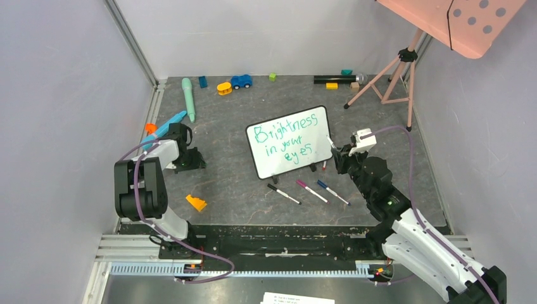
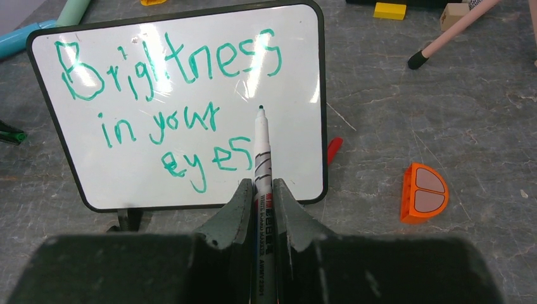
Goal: Write a sentence on the whiteboard
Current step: Close the whiteboard marker at the center of the board.
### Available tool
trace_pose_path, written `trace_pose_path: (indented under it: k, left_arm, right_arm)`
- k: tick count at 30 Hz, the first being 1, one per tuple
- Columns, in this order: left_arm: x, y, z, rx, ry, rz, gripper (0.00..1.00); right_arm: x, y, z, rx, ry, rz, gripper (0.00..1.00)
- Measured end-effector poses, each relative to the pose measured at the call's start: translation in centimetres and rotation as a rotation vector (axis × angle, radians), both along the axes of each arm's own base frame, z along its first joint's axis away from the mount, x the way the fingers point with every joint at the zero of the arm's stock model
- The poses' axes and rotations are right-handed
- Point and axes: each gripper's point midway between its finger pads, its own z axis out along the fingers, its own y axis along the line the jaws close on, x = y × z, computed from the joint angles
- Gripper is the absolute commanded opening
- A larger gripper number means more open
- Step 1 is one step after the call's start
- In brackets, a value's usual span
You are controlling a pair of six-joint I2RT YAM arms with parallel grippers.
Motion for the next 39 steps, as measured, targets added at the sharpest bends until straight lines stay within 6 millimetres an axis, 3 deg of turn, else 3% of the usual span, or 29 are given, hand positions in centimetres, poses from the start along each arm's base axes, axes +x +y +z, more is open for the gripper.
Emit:
trace_pose_path:
  k: [5, 10, 13, 17, 19, 23, 26, 30, 33, 36, 39]
  left_arm:
    - [0.1, 0.0, 0.3, 0.018, -0.061, -0.075, 0.02]
    - [2.0, -1.3, 2.2, 0.057, -0.275, -0.367, 0.02]
    - [3.3, -2.5, 5.5, 0.107, -0.452, -0.554, 0.02]
    - [3.6, -4.5, 11.9, 0.264, -0.729, -0.768, 0.02]
    - [3.3, -7.4, 15.4, 0.353, -0.878, -0.921, 0.02]
    - [1.0, -14.2, 20.2, 0.464, -1.14, -1.247, 0.02]
    - [-0.7, -16.4, 22.3, 0.607, -1.302, -1.439, 0.02]
    - [-2.6, -18.4, 23.1, 0.845, -1.468, -1.687, 0.02]
    - [-3.4, -20.1, 22.7, 1.012, -1.567, -1.82, 0.02]
    - [-4.3, -21.9, 20.6, 1.175, -1.612, -1.974, 0.02]
    - [-6.5, -24.2, 17.0, 1.358, -1.654, -2.156, 0.02]
  right_arm:
    - [-0.2, 0.2, -0.3, -0.011, 0.011, 0.018, 0.0]
    - [-1.0, 2.0, -1.2, -0.047, 0.096, 0.137, 0.0]
    - [-1.3, 4.3, 0.2, -0.069, 0.171, 0.26, 0.0]
    - [-1.9, 6.5, 2.1, -0.057, 0.202, 0.38, 0.0]
    - [-2.6, 6.9, 2.6, -0.05, 0.218, 0.422, 0.0]
    - [-3.5, 7.0, 3.3, -0.057, 0.263, 0.451, 0.0]
    - [-3.6, 7.3, 4.4, -0.054, 0.283, 0.463, 0.0]
    - [-4.6, 7.8, 4.9, -0.024, 0.311, 0.509, 0.0]
    - [-5.6, 8.3, 4.5, -0.008, 0.35, 0.554, 0.0]
    - [-6.3, 8.9, 3.9, 0.0, 0.39, 0.602, 0.0]
    - [-6.8, 9.4, 3.1, 0.004, 0.452, 0.641, 0.0]
